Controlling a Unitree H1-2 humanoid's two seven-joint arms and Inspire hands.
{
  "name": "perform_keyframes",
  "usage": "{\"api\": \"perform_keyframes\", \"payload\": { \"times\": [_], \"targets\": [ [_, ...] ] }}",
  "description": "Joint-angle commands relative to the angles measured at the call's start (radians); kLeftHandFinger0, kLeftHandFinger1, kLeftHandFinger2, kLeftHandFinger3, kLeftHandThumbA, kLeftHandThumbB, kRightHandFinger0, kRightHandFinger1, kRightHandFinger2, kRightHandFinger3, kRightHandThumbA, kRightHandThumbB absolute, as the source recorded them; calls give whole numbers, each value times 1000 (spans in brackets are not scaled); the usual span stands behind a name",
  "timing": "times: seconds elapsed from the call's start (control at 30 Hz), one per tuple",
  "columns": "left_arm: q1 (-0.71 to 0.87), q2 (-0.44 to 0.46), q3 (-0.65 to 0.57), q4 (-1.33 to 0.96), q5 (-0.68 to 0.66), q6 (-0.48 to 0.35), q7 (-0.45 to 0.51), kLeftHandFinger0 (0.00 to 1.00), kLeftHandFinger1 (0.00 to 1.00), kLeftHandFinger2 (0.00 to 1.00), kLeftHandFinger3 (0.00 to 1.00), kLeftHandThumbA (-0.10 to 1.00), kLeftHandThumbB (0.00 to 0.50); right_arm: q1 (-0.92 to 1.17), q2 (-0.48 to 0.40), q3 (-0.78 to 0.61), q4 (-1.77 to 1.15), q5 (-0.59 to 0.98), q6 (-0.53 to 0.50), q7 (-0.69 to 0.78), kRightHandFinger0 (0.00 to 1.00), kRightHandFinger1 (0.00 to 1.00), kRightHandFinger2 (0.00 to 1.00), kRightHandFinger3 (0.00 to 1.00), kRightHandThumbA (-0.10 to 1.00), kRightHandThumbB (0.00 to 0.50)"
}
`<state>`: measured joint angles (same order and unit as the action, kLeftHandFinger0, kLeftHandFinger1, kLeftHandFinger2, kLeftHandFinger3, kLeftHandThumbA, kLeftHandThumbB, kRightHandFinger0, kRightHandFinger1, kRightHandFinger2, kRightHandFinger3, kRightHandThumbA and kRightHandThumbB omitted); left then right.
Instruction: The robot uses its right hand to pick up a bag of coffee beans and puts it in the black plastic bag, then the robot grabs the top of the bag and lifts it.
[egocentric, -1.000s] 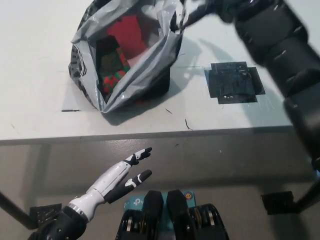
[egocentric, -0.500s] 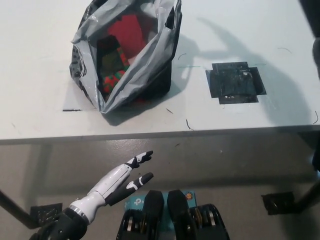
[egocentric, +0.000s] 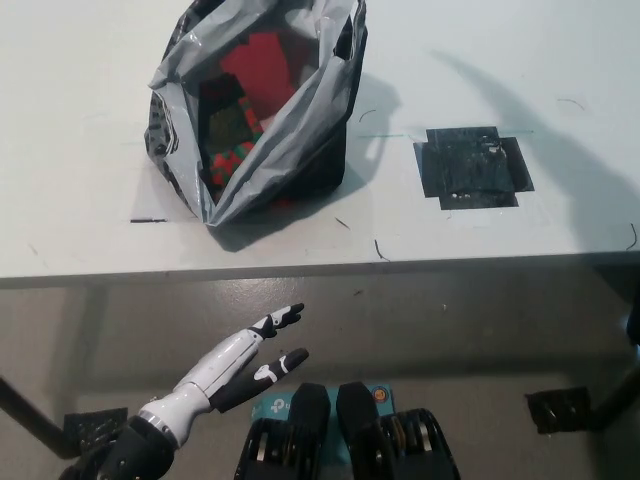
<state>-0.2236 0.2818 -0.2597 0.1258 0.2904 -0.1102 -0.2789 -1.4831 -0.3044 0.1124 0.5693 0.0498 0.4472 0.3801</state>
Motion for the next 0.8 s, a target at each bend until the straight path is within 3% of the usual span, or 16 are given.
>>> {"api": "perform_keyframes", "payload": {
  "times": [0.0,0.07,0.1,0.2,0.23,0.3,0.37,0.4,0.5,0.67,0.77],
  "targets": [
    [-76,-1,111,-4,-106,-27,50,1000,1000,1000,1000,1000,166,510,-524,-263,-1300,519,23,-276,1000,1000,1000,1000,1000,364],
    [-91,-4,124,14,-118,-30,56,1000,1000,1000,1000,1000,170,579,-532,-320,-1361,565,23,-287,1000,1000,1000,1000,1000,357],
    [-103,-7,133,27,-122,-28,64,1000,1000,1000,1000,1000,193,627,-535,-350,-1412,592,23,-323,1000,1000,1000,1000,1000,416],
    [-114,-8,145,37,-130,-29,70,1000,1000,1000,1000,1000,196,742,-478,-452,-1511,593,23,-307,1000,1000,1000,1000,1000,472],
    [-113,-9,147,37,-131,-30,72,1000,1000,1000,1000,1000,196,769,-454,-485,-1516,582,23,-272,1000,1000,1000,1000,1000,462],
    [-115,-9,149,50,-125,-43,81,1000,1000,1000,1000,1000,195,937,-359,-528,-1519,523,-115,-199,1000,1000,1000,1000,997,379],
    [-114,-10,150,53,-124,-46,84,1000,1000,1000,1000,1000,194,1031,-329,-513,-1519,495,-217,-195,1000,1000,1000,1000,977,355],
    [-116,-11,149,60,-128,-49,80,1000,1000,1000,1000,1000,192,1142,-263,-473,-1519,449,-330,-192,1000,1000,1000,1000,964,364],
    [-120,-17,147,63,-128,-43,78,1000,1000,1000,1000,1000,191,1243,-166,-408,-1519,402,-408,-188,1000,1000,1000,1000,979,388],
    [-124,-15,144,64,-116,-37,75,1000,1000,1000,1000,1000,205,1346,-61,-337,-1519,448,-326,-234,1000,1000,1000,1000,936,433],
    [-128,-7,146,67,-108,-40,76,1000,1000,1000,1000,1000,197,1367,29,-312,-1517,387,-294,-226,1000,1000,1000,1000,1000,451]
  ]
}}
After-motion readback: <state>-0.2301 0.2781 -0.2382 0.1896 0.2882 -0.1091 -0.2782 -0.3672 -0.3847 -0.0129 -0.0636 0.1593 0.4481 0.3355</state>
